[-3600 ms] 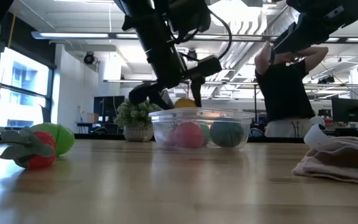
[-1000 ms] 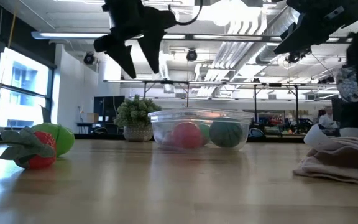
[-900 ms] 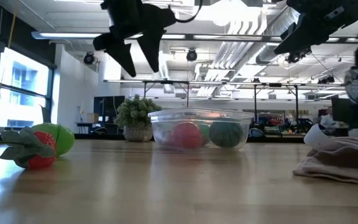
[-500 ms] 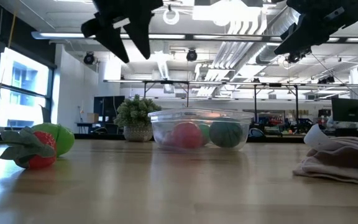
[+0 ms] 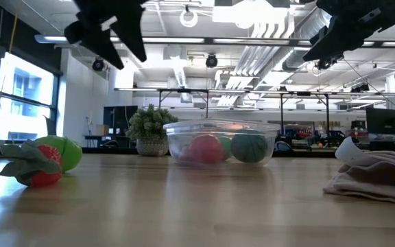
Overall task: Pick and placing Produce into tupperware
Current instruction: Put the green cabbage into the transparent bin
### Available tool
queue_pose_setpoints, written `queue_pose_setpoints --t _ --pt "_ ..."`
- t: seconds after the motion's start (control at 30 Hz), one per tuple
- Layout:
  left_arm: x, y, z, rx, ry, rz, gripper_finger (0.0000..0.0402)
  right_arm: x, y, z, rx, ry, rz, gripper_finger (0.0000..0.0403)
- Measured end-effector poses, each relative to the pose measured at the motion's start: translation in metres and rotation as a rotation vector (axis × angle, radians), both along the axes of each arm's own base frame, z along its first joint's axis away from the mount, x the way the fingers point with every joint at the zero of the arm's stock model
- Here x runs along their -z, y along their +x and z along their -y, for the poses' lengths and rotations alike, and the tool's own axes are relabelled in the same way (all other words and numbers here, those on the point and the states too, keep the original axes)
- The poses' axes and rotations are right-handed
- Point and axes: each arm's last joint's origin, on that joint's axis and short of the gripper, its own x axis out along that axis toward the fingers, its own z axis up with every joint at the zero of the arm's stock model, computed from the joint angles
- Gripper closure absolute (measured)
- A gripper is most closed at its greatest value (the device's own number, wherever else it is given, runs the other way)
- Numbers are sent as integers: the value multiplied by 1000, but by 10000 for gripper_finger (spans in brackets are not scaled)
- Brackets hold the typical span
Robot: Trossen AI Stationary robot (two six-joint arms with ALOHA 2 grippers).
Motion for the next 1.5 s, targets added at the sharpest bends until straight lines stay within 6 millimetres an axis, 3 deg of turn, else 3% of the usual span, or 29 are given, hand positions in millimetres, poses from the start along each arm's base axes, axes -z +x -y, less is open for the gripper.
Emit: queue_pose_setpoints --t 0.43,0.63,0.93,1.07,1.3,1.5 --pt "22 -46 34 -12 -24 154 85 0 0 0 1 0 -4 402" --pt "28 -50 44 -176 -242 278 85 0 0 0 0 0 -4 402" --pt "34 -65 63 -396 -590 216 85 0 0 0 0 0 -4 402" --pt "34 -65 70 -422 -683 213 85 0 0 0 0 0 -4 402" --pt "41 -52 76 -328 -617 251 85 0 0 0 0 0 -4 402" --pt "52 -37 85 -527 -761 374 85 0 0 0 1 0 -2 402"
